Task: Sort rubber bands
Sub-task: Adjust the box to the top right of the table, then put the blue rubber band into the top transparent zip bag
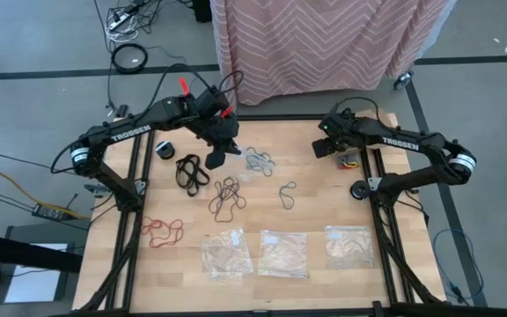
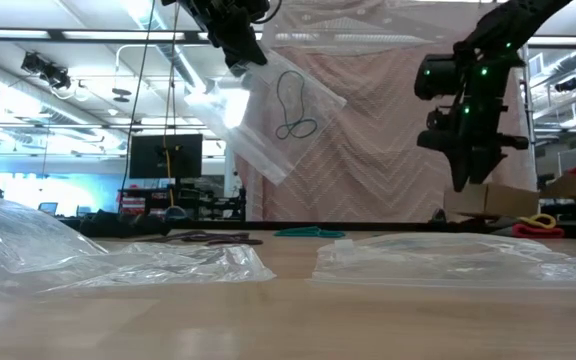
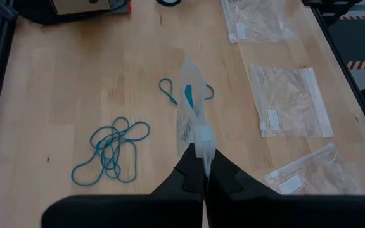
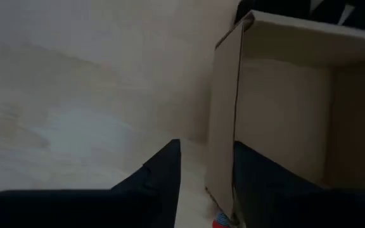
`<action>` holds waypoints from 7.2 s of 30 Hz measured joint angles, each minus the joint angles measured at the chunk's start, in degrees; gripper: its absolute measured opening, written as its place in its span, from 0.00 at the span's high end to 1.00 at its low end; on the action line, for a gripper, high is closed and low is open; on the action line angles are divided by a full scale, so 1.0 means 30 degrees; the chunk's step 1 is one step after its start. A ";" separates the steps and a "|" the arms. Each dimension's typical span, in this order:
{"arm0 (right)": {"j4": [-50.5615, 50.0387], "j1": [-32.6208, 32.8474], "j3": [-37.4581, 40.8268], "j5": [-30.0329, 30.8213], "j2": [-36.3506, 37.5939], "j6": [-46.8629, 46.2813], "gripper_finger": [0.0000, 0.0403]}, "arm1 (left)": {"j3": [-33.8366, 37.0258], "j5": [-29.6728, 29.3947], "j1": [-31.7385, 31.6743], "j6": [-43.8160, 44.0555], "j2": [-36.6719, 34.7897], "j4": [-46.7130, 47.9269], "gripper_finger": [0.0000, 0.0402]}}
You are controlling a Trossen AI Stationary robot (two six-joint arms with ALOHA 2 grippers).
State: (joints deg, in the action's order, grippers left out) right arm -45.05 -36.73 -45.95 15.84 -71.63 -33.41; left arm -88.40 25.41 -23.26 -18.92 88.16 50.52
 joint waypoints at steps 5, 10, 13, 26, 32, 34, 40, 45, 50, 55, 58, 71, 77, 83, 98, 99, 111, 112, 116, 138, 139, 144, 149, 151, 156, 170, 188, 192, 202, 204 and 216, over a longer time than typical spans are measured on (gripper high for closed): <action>0.0093 0.0000 0.0000 0.0259 0.1303 0.0080 0.69 | 0.0000 0.0000 -0.0004 -0.0022 0.0000 -0.0015 1.00; 0.0210 0.0000 0.0000 0.0300 0.1644 0.0731 0.69 | 0.0000 -0.0001 0.0002 -0.0063 0.0000 -0.0016 1.00; 0.0452 0.0000 0.0000 -0.0042 0.1449 0.0826 0.69 | 0.0000 -0.0003 0.0000 -0.0073 0.0000 -0.0022 1.00; 0.4506 0.0379 -0.0007 -0.2219 0.2195 0.1193 0.69 | 0.0000 -0.0029 -0.0004 -0.0102 0.0000 0.0008 1.00; 0.4516 0.2020 -0.0015 -0.6576 0.1091 0.2477 0.71 | 0.0000 -0.0386 0.0004 -0.0309 0.0000 0.0352 1.00; 0.4566 0.3123 -0.0015 -0.7048 0.0416 0.2604 0.71 | 0.0000 -0.0578 -0.0004 -0.0543 0.0000 0.0427 1.00; 0.5496 0.5996 -0.0015 -0.7216 -0.2164 0.3038 0.72 | 0.0000 -0.0495 -0.0004 -0.0554 0.0000 0.0543 1.00; 0.5954 0.7306 -0.0015 -0.7318 -0.4360 0.2759 0.72 | 0.0000 -0.0423 -0.0004 -0.0554 0.0000 0.0618 1.00; 0.7361 0.8004 -0.0007 -0.7120 -0.5921 0.2929 0.72 | 0.0000 -0.0415 0.0001 -0.0604 0.0000 0.0787 1.00; 0.7628 0.8218 -0.0117 -0.6009 -0.7661 0.1395 0.74 | 0.0000 -0.0437 -0.0004 -0.0612 0.0000 0.0839 1.00; 0.7578 0.8365 -0.0182 -0.5494 -0.8236 0.0397 0.88 | 0.0000 -0.0598 0.0003 -0.0620 0.0000 0.1179 1.00; 0.8098 0.7962 0.0027 -0.4926 -0.1225 -0.0433 1.00 | 0.0000 -0.0925 -0.0004 -0.0729 0.0000 0.1002 1.00; 0.7958 0.7882 -0.1241 -0.3634 0.1742 -0.0162 1.00 | 0.0328 -0.0874 -0.0002 -0.0912 0.0064 0.0548 1.00; 0.7925 0.7650 -0.3460 -0.2815 0.2316 0.0903 1.00 | 0.1866 -0.0933 0.0004 -0.0693 0.0095 -0.0783 1.00; 0.7405 0.8087 -0.9510 -0.4043 -0.1083 0.4375 1.00 | 0.3570 -0.0095 -0.0004 0.0676 0.0114 -0.4185 1.00; 0.7212 0.8103 -0.9760 -0.4145 -0.1332 0.4529 1.00 | 0.3570 -0.0095 -0.0001 0.0719 0.0109 -0.4235 1.00; 0.6730 0.8808 -1.1927 -0.4309 -0.2303 0.5508 1.00 | 0.3570 -0.0048 0.0000 0.0889 0.0109 -0.4492 1.00; 0.6674 0.8867 -1.1948 -0.4259 -0.2290 0.5514 1.00 | 0.3570 -0.0031 -0.0004 0.0889 0.0109 -0.4491 1.00; 0.6454 0.9075 -1.1970 -0.4229 -0.2289 0.5508 1.00 | 0.3570 0.0030 -0.0004 0.0896 0.0109 -0.4503 1.00; 0.6417 0.9363 -1.1963 -0.4559 -0.2289 0.5348 1.00 | 0.3570 0.0210 -0.0004 0.0904 0.0109 -0.4666 1.00; 0.6413 0.9398 -1.1963 -0.4566 -0.2289 0.5348 1.00 | 0.3570 0.0208 -0.0004 0.0911 0.0109 -0.4738 1.00; 0.6416 0.9608 -1.1963 -0.4573 -0.2289 0.5144 1.00 | 0.3570 -0.0058 0.0004 0.0906 0.0109 -0.5163 1.00; 0.6417 0.9868 -1.1963 -0.4360 -0.2289 0.5087 1.00 | 0.3570 -0.0087 -0.0004 0.0903 0.0109 -0.5158 1.00; 0.6417 0.9974 -1.1963 -0.4360 -0.2289 0.5093 1.00 | 0.3570 -0.0087 -0.0004 0.0903 0.0109 -0.5151 1.00; 0.6417 1.0018 -1.1953 -0.4352 -0.2289 0.4998 1.00 | 0.3570 -0.0095 0.0000 0.0903 0.0109 -0.5152 1.00; 0.6250 1.0010 -1.2547 -0.4345 -0.2282 0.5180 1.00 | 0.3570 -0.0102 0.0000 0.0903 0.0109 -0.5071 1.00; 0.3875 1.0005 -1.2364 -0.4323 -0.2567 0.5217 1.00 | 0.3570 -0.0043 0.0003 0.1009 0.0109 -0.5207 1.00; 0.3598 1.0003 -1.2349 -0.4323 -0.2959 0.5340 1.00 | 0.3441 0.0367 -0.0002 0.1405 0.0109 -0.5511 1.00; 0.3423 0.9646 -1.2364 -0.4717 -0.3396 0.5544 1.00 | 0.1576 0.0780 0.0004 0.1386 0.0061 -0.5184 1.00; 0.3362 0.9574 -1.2356 -0.4812 -0.3447 0.5671 1.00 | 0.1276 0.0777 0.0001 0.1319 0.0051 -0.5150 1.00; 0.1407 0.8789 -1.2356 -0.5532 -0.3476 0.5945 1.00 | 0.1093 0.0542 0.0001 0.0883 0.0051 -0.4217 1.00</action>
State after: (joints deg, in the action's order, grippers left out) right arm -40.83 -10.36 -83.02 -0.75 -82.06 -15.57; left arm -85.12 27.03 -23.25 -16.27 88.31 37.87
